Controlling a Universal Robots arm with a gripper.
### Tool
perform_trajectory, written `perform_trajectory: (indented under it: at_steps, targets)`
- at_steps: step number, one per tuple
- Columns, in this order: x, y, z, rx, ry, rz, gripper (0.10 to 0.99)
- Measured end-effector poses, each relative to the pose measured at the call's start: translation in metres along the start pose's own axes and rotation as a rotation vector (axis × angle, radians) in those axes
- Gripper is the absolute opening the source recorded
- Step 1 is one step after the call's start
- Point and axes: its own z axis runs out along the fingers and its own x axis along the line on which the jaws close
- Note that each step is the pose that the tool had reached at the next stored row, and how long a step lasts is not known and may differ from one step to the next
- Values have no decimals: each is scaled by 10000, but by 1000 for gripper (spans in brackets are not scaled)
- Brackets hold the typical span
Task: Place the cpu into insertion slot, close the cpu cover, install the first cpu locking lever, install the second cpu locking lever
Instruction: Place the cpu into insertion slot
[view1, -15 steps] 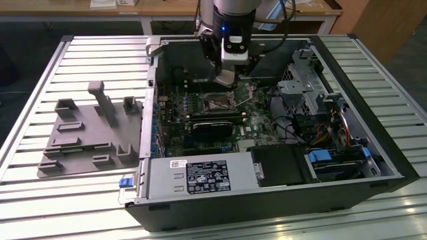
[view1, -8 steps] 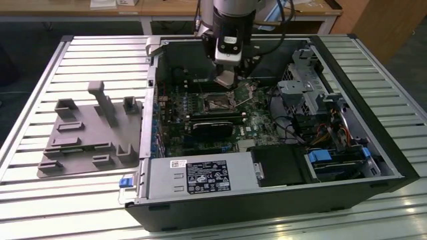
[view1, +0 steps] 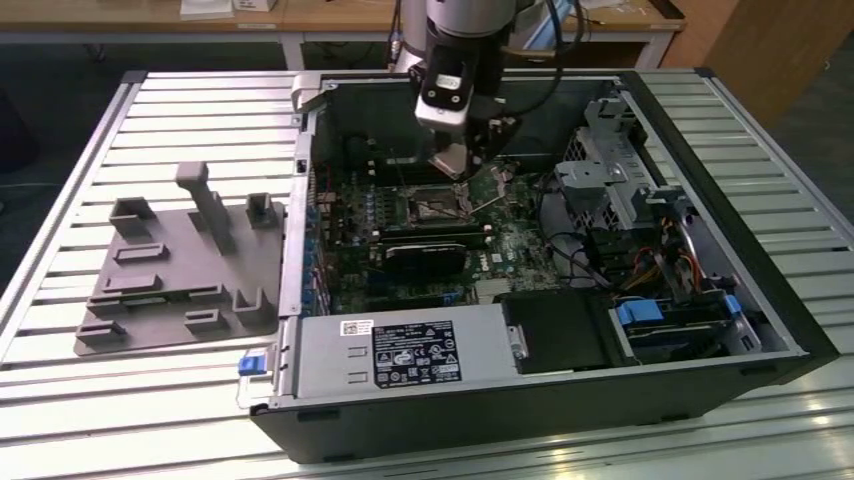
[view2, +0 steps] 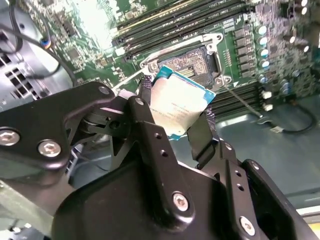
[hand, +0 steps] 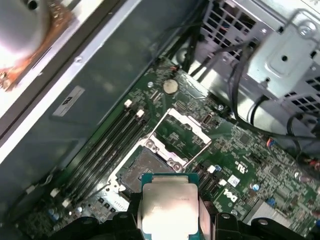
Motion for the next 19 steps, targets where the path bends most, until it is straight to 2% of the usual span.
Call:
perform_trajectory:
  at_steps: [19]
  targets:
    - [-3,-13,152,-65,-309,3440,537]
